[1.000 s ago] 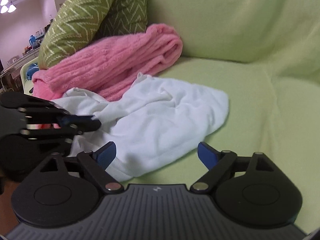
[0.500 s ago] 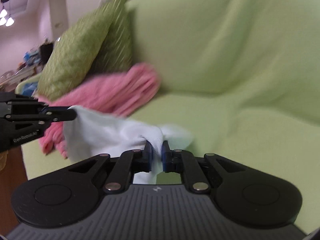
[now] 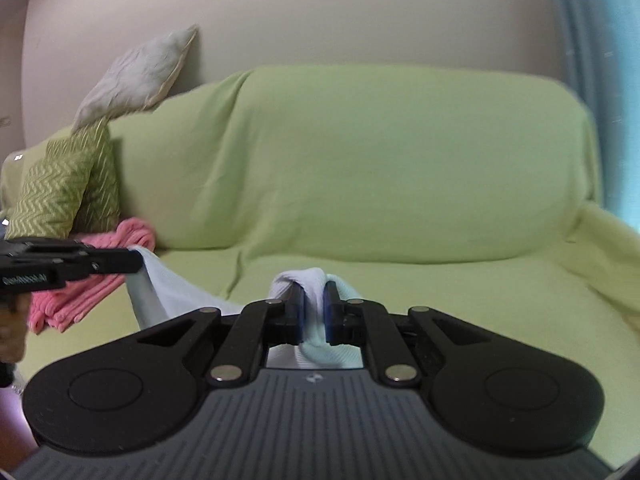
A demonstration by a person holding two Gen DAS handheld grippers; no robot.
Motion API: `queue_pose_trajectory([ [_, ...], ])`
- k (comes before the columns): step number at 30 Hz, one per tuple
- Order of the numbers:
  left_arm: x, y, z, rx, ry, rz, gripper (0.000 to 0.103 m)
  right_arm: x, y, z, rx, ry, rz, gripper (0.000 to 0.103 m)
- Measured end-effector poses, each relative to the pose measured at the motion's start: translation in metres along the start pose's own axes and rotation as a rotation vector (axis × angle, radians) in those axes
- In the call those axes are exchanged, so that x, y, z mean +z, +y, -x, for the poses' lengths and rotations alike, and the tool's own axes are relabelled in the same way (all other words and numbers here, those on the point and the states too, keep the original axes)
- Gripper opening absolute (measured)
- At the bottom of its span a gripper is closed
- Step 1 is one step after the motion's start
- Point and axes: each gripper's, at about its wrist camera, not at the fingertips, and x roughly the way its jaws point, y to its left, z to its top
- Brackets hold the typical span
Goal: Fold clothes
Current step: 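Lift the tank top with both grippers and shake it out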
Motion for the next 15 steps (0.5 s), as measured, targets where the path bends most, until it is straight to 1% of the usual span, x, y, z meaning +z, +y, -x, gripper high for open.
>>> queue_pose_trajectory([
  [1, 0.003, -0.005, -0.006, -0.015, 0.002, -0.001, 0.000, 0.002, -0.008, 0.008, -0.020, -0.012, -0.005, 0.008],
  [3, 0.007, -0.003, -0.030, -0.019, 0.022, -0.002, 0.000, 0.004, -0.024, 0.004, -0.067, -0.024, -0.009, 0.008],
  [6, 0.005, 0.008, -0.080, 0.014, 0.094, 0.025, 0.001, 0.005, -0.053, -0.032, -0.108, 0.006, -0.039, 0.008],
  [8, -0.002, 0.026, -0.122, 0.064, 0.149, 0.045, 0.006, 0.004, -0.073, -0.074, -0.104, 0.066, -0.051, 0.013],
  [10, -0.015, 0.054, -0.167, 0.132, 0.235, 0.060, 0.007, -0.001, -0.091, -0.110, -0.117, 0.092, -0.053, 0.025],
  [11, -0.023, 0.063, -0.183, 0.176, 0.268, 0.055, 0.007, -0.003, -0.100, -0.128, -0.124, 0.105, -0.053, 0.026],
  [12, -0.030, 0.069, -0.194, 0.209, 0.295, 0.052, 0.009, -0.007, -0.108, -0.139, -0.132, 0.116, -0.063, 0.028],
  [14, -0.041, 0.071, -0.194, 0.204, 0.308, 0.027, 0.019, -0.027, -0.116, -0.127, -0.148, 0.131, -0.119, 0.035],
  [15, -0.047, 0.071, -0.193, 0.197, 0.312, 0.013, 0.029, -0.037, -0.120, -0.121, -0.156, 0.139, -0.148, 0.043],
])
